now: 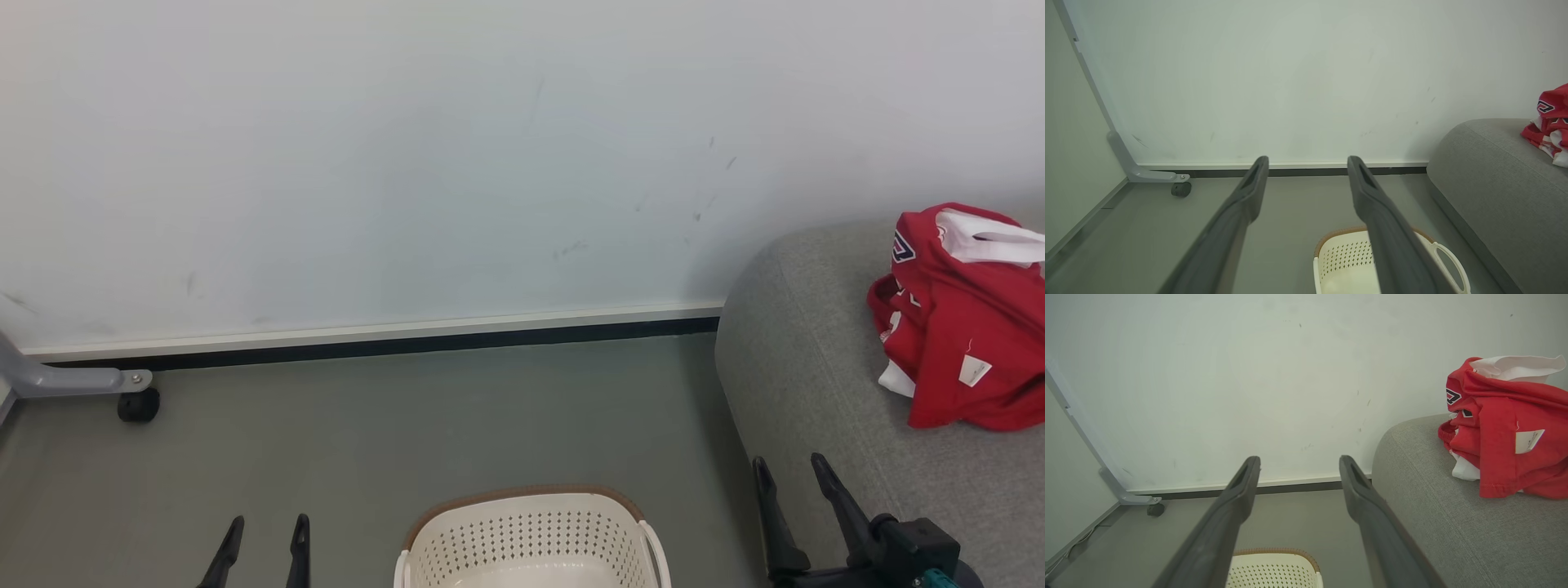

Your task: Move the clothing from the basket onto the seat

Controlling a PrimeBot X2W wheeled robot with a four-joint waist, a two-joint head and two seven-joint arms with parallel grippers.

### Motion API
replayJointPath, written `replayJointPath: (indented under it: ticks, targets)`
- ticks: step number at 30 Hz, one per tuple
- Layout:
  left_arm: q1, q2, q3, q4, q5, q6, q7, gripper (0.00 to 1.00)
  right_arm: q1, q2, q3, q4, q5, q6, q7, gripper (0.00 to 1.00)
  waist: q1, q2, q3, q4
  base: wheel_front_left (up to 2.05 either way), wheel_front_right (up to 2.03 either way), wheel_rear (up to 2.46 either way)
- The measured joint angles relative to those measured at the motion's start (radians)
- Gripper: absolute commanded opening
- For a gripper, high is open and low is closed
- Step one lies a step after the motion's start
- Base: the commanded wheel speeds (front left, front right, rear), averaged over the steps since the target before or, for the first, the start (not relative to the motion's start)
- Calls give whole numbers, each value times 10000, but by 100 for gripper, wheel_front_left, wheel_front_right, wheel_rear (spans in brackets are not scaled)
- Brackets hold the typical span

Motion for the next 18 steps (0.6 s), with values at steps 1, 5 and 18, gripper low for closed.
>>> replayJointPath:
  ticks: [1,5,18]
  targets:
    - [44,0,46,-21,23,0,0,100,71,0,-12,-98,-6,0,-2,100,0,0,0,10,0,0,0]
    - [231,-100,426,-165,107,0,0,100,332,-4,-100,-437,-134,-4,0,100,0,0,1,51,0,0,0]
    - [483,-393,1011,-420,445,2,0,100,716,0,-407,-1223,-445,-79,0,100,0,0,21,120,0,0,0]
